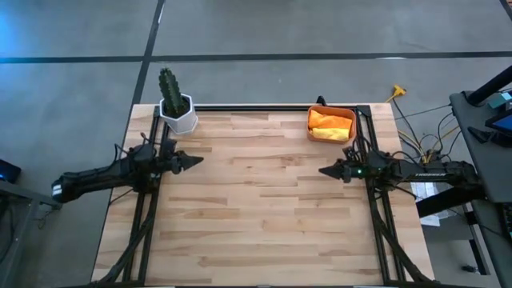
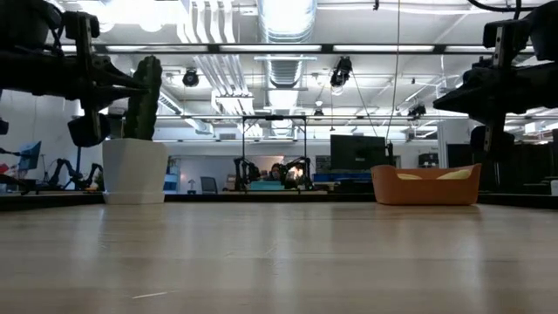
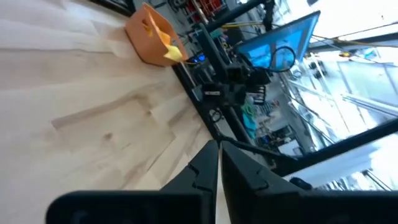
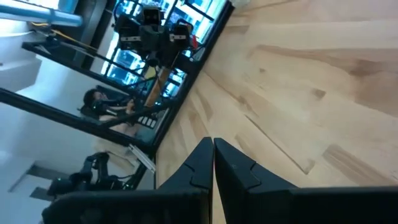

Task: Roll microfiber towels into tight, uniform cylinder then place into a basket
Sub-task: Return to Home Position

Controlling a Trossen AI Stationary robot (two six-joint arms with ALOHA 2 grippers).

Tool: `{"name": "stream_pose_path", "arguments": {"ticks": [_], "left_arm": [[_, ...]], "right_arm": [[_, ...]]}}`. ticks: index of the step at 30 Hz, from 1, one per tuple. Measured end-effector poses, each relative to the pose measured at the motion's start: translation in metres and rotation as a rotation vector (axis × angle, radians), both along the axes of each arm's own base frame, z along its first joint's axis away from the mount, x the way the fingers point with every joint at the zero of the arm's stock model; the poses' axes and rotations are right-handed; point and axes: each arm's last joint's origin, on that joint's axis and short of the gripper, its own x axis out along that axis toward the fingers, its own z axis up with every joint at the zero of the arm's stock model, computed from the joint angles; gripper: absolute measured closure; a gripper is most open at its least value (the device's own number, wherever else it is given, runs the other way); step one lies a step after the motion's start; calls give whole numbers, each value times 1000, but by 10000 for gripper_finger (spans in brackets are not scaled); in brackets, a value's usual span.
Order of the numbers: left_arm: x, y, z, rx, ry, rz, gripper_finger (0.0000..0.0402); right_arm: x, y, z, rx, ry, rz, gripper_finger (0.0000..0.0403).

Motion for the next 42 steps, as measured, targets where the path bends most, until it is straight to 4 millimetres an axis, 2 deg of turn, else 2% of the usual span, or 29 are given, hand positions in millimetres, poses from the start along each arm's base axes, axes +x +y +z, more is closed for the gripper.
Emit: {"name": "stream_pose_path", "arguments": {"ticks": [7,10,16,18,22,27,33,42], "left_arm": [[10,-6,0,10,13,12,401],[13,-8,-3,20,25,46,401],[18,-8,-7,83,-69,41,401],[18,-8,-10,232,-3,28,401],[18,-8,-24,647,213,-57,402],[20,-8,-33,828,335,-130,402],[22,-8,-39,856,394,-164,402],[25,-8,-47,844,462,-198,402]], "right_arm": [[1,1,10,-30,-101,-17,394],[1,2,10,-54,-102,-24,394],[1,6,6,-111,-66,-1,394],[1,6,2,-197,-17,15,394],[0,6,-4,-339,58,61,394],[1,6,-6,-523,81,100,394],[1,6,-7,-690,96,137,394],[1,6,-7,-704,96,139,394]]}}
